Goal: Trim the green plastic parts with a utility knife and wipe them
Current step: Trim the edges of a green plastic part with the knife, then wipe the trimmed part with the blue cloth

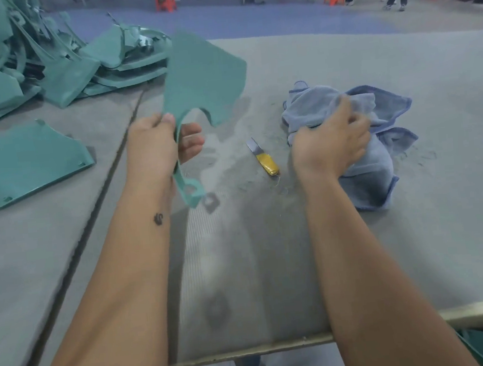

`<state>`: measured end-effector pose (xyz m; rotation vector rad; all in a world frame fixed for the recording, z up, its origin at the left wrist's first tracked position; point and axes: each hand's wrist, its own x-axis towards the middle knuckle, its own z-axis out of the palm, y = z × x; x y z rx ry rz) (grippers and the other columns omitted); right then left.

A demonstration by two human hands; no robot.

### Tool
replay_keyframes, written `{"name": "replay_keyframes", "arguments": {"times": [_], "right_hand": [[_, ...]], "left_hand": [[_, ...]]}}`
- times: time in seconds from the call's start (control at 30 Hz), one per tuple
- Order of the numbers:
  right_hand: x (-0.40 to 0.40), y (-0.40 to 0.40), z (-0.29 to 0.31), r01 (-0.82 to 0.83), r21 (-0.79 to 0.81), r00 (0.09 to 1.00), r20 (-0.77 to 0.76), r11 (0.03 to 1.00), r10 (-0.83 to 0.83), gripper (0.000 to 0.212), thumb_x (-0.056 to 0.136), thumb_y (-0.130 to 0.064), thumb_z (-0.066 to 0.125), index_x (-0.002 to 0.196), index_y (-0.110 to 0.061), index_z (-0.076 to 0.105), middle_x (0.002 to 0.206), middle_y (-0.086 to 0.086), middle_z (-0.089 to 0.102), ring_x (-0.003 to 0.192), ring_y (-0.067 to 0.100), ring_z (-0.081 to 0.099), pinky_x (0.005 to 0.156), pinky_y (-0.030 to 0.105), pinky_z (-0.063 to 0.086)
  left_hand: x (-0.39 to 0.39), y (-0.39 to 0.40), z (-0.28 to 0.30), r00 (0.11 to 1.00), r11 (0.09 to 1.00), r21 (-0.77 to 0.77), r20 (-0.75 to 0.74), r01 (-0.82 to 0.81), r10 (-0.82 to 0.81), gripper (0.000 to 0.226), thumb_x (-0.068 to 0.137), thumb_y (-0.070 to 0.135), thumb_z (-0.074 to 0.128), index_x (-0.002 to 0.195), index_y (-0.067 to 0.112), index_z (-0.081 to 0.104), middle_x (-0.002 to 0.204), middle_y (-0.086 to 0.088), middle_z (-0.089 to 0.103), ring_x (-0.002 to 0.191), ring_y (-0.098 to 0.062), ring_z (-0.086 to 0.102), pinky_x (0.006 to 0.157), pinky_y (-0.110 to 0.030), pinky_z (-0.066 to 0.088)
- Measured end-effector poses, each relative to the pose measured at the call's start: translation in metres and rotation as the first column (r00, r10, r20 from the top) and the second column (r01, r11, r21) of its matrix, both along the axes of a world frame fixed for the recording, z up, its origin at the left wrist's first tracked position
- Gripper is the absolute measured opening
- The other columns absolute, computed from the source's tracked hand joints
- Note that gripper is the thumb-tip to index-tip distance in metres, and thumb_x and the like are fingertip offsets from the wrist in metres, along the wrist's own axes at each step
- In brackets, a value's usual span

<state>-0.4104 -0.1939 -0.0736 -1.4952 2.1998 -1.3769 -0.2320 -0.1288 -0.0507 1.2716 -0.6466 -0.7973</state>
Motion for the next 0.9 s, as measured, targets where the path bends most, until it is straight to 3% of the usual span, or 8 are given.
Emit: {"name": "replay_keyframes", "arguments": {"times": [0.1,0.2,0.33,0.47,0.57,0.63,0.73,0.9], "right_hand": [[-0.004,-0.004,-0.001,0.002,0.002,0.969,0.247,1.0,-0.002,0.073,0.084,-0.002,0.051,0.149,-0.015,0.021,0.139,0.005,0.049,0.122,0.026,0.049,0.1,0.038,0.04],[-0.002,-0.001,0.007,-0.031,-0.227,0.759,0.628,0.973,0.171,0.038,0.087,0.0,0.049,0.123,-0.012,0.057,0.102,-0.002,0.065,0.087,0.01,0.061,0.075,0.025,0.047],[-0.006,0.005,0.021,-0.159,-0.549,-0.237,0.828,0.821,0.508,0.015,0.078,-0.002,0.047,0.08,-0.007,0.061,0.08,0.009,0.054,0.07,0.02,0.055,0.066,0.028,0.045],[-0.016,0.007,0.015,-0.278,-0.586,-0.636,0.706,0.761,0.312,0.024,0.093,-0.023,0.036,0.105,-0.012,0.054,0.094,0.005,0.055,0.084,0.018,0.056,0.074,0.02,0.044],[-0.013,0.007,0.02,-0.526,-0.483,-0.442,0.859,0.7,0.26,0.041,0.095,-0.024,0.033,0.067,-0.011,0.059,0.061,-0.001,0.053,0.055,0.012,0.054,0.051,0.02,0.043],[-0.001,0.007,0.023,-0.737,-0.343,-0.081,0.9,0.583,0.428,0.057,0.099,-0.013,0.024,0.049,-0.008,0.05,0.044,-0.004,0.048,0.043,0.009,0.049,0.046,0.019,0.04],[0.021,0.011,0.021,-0.843,0.105,0.502,0.506,0.528,0.701,0.025,0.09,-0.007,0.05,0.065,-0.013,0.052,0.062,0.0,0.053,0.063,0.017,0.053,0.061,0.029,0.048],[0.036,0.023,0.009,-0.815,0.38,0.431,-0.107,0.437,0.896,0.032,0.081,-0.008,0.052,0.053,-0.017,0.041,0.06,-0.003,0.052,0.061,0.014,0.046,0.062,0.038,0.04]], "left_hand": [[-0.006,-0.001,-0.005,0.996,0.996,0.055,-0.053,0.072,-0.069,0.021,0.104,0.012,0.04,0.088,0.011,0.054,0.056,0.002,0.068,0.044,-0.005,0.059,0.05,-0.018,0.055],[-0.006,-0.003,-0.009,0.992,0.993,0.074,-0.101,0.088,-0.081,0.019,0.104,0.012,0.039,0.091,0.01,0.053,0.054,0.002,0.068,0.043,-0.005,0.059,0.051,-0.018,0.053],[0.001,-0.005,-0.012,0.984,0.994,0.083,-0.167,0.075,-0.06,0.018,0.104,0.012,0.038,0.098,0.006,0.054,0.056,0.001,0.068,0.045,-0.006,0.06,0.052,-0.017,0.054],[0.0,-0.007,-0.014,0.977,0.996,0.062,-0.208,0.063,-0.049,0.02,0.104,0.011,0.039,0.109,0.0,0.054,0.056,-0.001,0.068,0.045,-0.007,0.061,0.051,-0.017,0.055],[-0.004,-0.009,-0.013,0.958,0.999,-0.032,-0.286,0.026,-0.034,0.018,0.104,0.012,0.038,0.112,0.004,0.052,0.058,-0.002,0.068,0.049,-0.009,0.063,0.051,-0.02,0.054],[-0.007,-0.012,-0.014,0.94,0.996,-0.085,-0.338,0.011,-0.039,0.015,0.105,0.011,0.035,0.106,0.008,0.05,0.059,-0.003,0.069,0.053,-0.012,0.066,0.053,-0.024,0.057],[-0.017,-0.015,-0.017,0.93,0.995,-0.091,-0.363,0.03,-0.061,0.019,0.105,0.011,0.029,0.101,0.01,0.048,0.071,-0.007,0.07,0.06,-0.016,0.069,0.061,-0.032,0.061],[-0.029,-0.023,-0.024,0.969,0.997,-0.007,-0.236,0.074,-0.073,0.024,0.105,0.015,0.034,0.11,0.001,0.054,0.094,-0.015,0.066,0.075,-0.021,0.064,0.073,-0.034,0.056]]}}
